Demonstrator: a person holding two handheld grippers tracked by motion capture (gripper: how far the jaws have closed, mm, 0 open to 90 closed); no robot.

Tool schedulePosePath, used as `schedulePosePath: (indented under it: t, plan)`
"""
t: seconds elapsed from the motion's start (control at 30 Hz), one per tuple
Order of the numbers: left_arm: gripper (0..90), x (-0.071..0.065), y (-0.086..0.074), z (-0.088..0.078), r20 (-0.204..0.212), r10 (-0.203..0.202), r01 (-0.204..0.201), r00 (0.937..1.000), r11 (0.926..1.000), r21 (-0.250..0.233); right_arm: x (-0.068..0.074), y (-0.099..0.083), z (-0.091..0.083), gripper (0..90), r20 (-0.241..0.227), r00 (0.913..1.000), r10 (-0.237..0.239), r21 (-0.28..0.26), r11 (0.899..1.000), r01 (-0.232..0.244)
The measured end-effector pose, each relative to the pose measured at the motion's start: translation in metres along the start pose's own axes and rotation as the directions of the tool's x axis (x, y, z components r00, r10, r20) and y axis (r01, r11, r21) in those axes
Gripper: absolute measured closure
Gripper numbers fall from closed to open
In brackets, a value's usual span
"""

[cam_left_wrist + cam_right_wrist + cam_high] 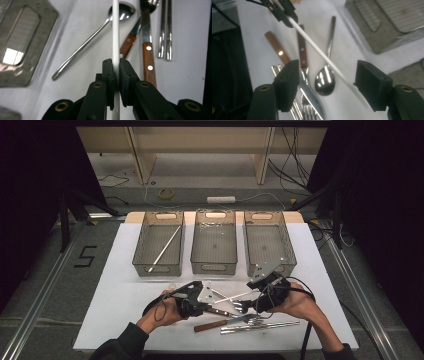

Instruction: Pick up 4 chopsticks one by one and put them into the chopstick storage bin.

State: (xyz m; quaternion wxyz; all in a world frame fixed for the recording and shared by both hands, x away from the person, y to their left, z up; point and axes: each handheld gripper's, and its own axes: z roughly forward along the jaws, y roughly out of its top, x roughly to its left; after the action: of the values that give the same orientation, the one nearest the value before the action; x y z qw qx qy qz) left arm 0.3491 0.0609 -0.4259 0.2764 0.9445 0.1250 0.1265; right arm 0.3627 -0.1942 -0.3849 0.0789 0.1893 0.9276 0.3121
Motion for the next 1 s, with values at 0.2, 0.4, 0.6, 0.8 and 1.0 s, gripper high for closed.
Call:
schedulePosePath:
  t: [0.2, 0.4, 0.6, 0.8, 1.0]
  plan:
    - [83.4, 0.012, -0.007, -0.010, -0.029, -0.092, 0.091, 0.9954, 0.9955, -0.027, -0.003, -0.011, -0.008, 31.3, 0.060, 0.9967, 0.055, -0.079, 0.996, -0.050]
    - [83.4, 0.025, -0.012, -0.021, -0.059, -0.184, 0.181, 0.9811, 0.9817, -0.060, -0.004, -0.028, -0.009, 29.2, 0.066, 0.9935, 0.092, -0.093, 0.992, -0.086]
    - [83.4, 0.037, -0.018, -0.034, -0.093, -0.266, 0.257, 0.9596, 0.9616, -0.097, 0.000, -0.039, -0.003, 25.9, 0.057, 0.9923, 0.110, -0.080, 0.991, -0.105]
    - [83.5, 0.053, -0.026, -0.044, -0.119, -0.348, 0.333, 0.9299, 0.9337, -0.132, 0.003, -0.050, 0.005, 24.2, 0.040, 0.9879, 0.150, -0.102, 0.984, -0.145]
    - [83.6, 0.074, -0.035, -0.057, -0.149, -0.431, 0.405, 0.8900, 0.8971, -0.178, 0.010, -0.054, 0.007, 24.3, 0.046, 0.9869, 0.155, -0.110, 0.983, -0.149]
